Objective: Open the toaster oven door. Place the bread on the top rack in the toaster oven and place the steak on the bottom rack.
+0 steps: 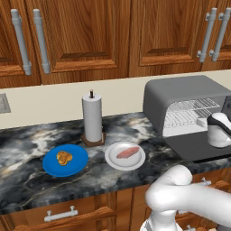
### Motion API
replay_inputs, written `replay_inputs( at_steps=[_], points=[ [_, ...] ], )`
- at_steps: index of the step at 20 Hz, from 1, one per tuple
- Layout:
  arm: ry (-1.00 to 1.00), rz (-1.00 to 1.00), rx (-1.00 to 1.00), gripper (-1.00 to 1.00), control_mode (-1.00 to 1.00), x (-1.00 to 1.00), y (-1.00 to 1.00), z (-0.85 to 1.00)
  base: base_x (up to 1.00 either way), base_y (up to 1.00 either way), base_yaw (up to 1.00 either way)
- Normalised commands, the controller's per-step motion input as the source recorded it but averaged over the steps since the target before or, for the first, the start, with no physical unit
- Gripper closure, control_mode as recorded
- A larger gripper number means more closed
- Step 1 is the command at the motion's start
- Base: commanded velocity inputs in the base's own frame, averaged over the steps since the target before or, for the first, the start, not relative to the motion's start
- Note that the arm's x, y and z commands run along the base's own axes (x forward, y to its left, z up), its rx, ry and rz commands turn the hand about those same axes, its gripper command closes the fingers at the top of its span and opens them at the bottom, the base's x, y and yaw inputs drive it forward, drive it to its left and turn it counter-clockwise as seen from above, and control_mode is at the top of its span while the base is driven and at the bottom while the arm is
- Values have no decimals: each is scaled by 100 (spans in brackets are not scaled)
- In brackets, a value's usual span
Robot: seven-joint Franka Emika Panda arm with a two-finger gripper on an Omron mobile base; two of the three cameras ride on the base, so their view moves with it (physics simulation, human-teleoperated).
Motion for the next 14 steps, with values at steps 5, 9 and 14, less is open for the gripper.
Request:
replay_inputs(
  at_steps=[5,9,14],
  points=[
    [7,0,-3,-100,-100,25,0,0,0,0,0],
    [3,0,0,-100,-100,25,0,-2,0,0,0],
    [0,0,0,-100,-100,18,0,-11,0,0,0]
  ],
)
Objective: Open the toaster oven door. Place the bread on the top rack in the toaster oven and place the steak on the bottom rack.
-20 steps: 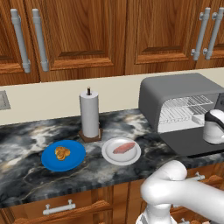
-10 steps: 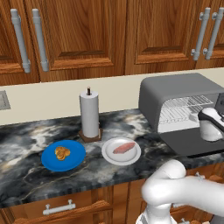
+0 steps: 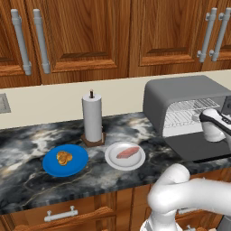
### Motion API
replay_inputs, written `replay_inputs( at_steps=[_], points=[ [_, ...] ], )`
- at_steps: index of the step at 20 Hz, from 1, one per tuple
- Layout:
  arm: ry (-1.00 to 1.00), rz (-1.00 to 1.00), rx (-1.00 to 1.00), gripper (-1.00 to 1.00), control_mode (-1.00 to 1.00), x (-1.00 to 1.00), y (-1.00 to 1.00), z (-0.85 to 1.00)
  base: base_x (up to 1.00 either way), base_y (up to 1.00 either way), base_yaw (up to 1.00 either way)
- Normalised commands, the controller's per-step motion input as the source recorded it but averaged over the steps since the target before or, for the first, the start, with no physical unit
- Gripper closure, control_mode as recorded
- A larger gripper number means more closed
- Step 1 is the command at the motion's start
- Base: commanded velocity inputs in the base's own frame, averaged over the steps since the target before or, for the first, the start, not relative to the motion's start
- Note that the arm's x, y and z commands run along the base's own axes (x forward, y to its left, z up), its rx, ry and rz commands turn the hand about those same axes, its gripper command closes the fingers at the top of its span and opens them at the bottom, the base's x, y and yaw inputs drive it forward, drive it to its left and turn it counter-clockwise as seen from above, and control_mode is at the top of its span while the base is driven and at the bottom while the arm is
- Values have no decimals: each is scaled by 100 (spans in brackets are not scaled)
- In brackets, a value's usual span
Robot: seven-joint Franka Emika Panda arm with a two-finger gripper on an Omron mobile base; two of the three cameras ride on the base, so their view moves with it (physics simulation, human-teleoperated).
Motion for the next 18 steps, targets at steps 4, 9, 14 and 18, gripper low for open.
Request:
replay_inputs(
  at_steps=[4,9,14,18],
  points=[
    [0,0,-1,-100,-100,4,0,-19,0,0,0],
    [0,0,-1,-100,-100,10,0,-11,0,0,0],
    [1,0,-1,-100,-100,17,0,-3,0,0,0],
    [3,0,-2,-100,-100,15,0,-12,0,0,0]
  ],
)
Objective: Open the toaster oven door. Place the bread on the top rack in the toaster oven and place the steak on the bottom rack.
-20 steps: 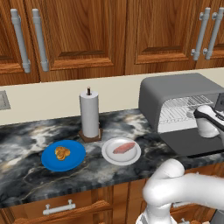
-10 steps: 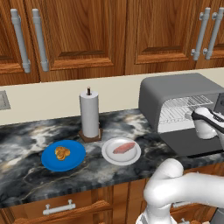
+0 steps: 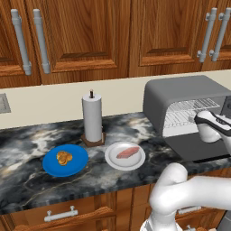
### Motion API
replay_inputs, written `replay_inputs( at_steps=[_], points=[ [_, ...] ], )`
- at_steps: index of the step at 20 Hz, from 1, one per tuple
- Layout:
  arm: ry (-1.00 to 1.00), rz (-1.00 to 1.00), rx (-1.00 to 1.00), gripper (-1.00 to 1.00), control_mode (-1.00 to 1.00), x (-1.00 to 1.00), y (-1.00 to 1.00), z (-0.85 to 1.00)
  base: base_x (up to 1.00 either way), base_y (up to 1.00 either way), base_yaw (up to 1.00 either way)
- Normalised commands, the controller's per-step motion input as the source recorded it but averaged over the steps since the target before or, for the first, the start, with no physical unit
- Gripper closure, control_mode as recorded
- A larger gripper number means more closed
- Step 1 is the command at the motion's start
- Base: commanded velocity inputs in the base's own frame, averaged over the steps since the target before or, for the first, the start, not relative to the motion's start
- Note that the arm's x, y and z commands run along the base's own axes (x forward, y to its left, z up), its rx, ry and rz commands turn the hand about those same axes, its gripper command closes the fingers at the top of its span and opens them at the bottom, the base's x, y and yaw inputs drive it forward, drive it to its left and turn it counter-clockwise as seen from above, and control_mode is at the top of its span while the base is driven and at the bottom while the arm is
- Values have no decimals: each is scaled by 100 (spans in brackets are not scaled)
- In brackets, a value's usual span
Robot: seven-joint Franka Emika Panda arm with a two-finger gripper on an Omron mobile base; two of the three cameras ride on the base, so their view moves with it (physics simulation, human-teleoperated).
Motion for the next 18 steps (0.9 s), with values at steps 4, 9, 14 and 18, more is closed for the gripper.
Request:
replay_inputs(
  at_steps=[4,9,14,18],
  points=[
    [3,0,0,-100,-100,18,0,-7,0,0,0],
    [1,0,0,-100,-100,15,0,-9,0,0,0],
    [3,0,0,-100,-100,0,0,-21,0,0,0],
    [10,0,-2,-100,-100,-9,0,-28,0,0,0]
  ],
)
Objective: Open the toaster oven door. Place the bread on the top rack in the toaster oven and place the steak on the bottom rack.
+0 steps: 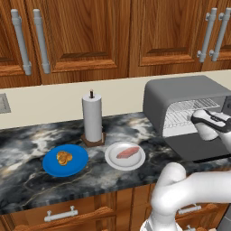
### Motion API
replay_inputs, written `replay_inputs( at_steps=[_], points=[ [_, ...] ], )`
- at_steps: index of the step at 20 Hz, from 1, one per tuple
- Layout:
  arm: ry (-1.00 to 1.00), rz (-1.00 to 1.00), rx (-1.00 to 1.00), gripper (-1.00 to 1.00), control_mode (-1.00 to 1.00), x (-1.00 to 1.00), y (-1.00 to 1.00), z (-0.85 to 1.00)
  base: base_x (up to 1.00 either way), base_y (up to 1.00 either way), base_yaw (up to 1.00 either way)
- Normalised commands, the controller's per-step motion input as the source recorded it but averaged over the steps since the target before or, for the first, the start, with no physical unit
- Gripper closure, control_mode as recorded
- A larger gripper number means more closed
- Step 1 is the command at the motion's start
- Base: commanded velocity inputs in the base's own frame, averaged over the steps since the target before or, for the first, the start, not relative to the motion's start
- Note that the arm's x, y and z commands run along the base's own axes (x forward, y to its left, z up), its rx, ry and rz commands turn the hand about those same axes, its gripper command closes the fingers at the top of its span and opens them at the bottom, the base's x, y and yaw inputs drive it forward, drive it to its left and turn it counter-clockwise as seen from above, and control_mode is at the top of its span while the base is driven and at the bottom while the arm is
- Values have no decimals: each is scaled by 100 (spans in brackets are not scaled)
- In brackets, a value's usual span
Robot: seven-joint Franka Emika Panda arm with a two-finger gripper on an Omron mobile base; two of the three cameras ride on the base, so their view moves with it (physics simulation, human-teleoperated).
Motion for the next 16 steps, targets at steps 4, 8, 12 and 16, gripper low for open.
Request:
replay_inputs(
  at_steps=[4,8,12,16],
  points=[
    [14,1,-5,-100,-100,-18,0,-37,0,0,0],
    [9,2,-3,-100,-100,-38,0,-39,0,0,0],
    [4,3,-1,-100,-100,-50,0,-40,0,0,0],
    [2,4,0,-100,-100,-62,-2,-38,0,0,0]
  ],
)
